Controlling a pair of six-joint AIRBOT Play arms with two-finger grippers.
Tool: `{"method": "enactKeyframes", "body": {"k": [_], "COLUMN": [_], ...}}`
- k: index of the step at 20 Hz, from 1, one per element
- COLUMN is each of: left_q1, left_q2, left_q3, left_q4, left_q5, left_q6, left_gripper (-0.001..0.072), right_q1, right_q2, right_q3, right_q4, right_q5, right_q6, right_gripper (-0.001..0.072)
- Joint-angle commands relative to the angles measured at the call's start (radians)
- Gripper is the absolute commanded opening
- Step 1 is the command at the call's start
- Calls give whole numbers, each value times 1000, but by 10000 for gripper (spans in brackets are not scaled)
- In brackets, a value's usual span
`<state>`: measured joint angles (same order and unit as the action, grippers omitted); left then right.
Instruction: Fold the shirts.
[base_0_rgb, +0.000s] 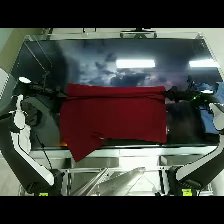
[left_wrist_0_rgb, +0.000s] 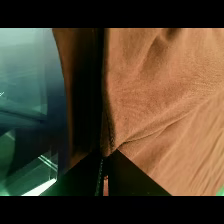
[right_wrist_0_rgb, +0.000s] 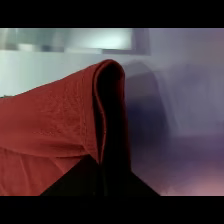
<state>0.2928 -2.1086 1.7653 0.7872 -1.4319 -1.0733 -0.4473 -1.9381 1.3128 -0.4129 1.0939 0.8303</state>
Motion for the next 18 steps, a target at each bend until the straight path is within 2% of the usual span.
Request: {"method": "enactKeyframes", "body": {"k": [1,2,3,4,8,10,14,18], "left_q1": [-1,5,11,14,25,25,47,125], "left_q2": [1,1,1,1,11,73,313,713], "left_q3": [29,68,109,158,298,238,-106,-690], "left_q4": [6,7,5,6,8,10,163,172], "left_q5": [-40,-80,-118,-162,-284,-286,-263,-122], "left_q6": [2,-13,-42,-71,-202,-211,-207,-166], "left_gripper": [38,220,278,278,276,274,244,245], "right_q1": [6,4,0,0,0,0,-15,-60], "right_q2": [6,14,25,45,156,223,351,514], "right_q3": [14,31,51,70,104,103,88,-97], "right_q4": [-11,-18,-33,-49,-193,-290,-399,-468], "right_q5": [31,71,107,135,140,169,295,335], "right_q6": [-14,-15,-14,-13,97,160,216,253], "right_gripper": [173,186,219,361,367,362,363,363]}}
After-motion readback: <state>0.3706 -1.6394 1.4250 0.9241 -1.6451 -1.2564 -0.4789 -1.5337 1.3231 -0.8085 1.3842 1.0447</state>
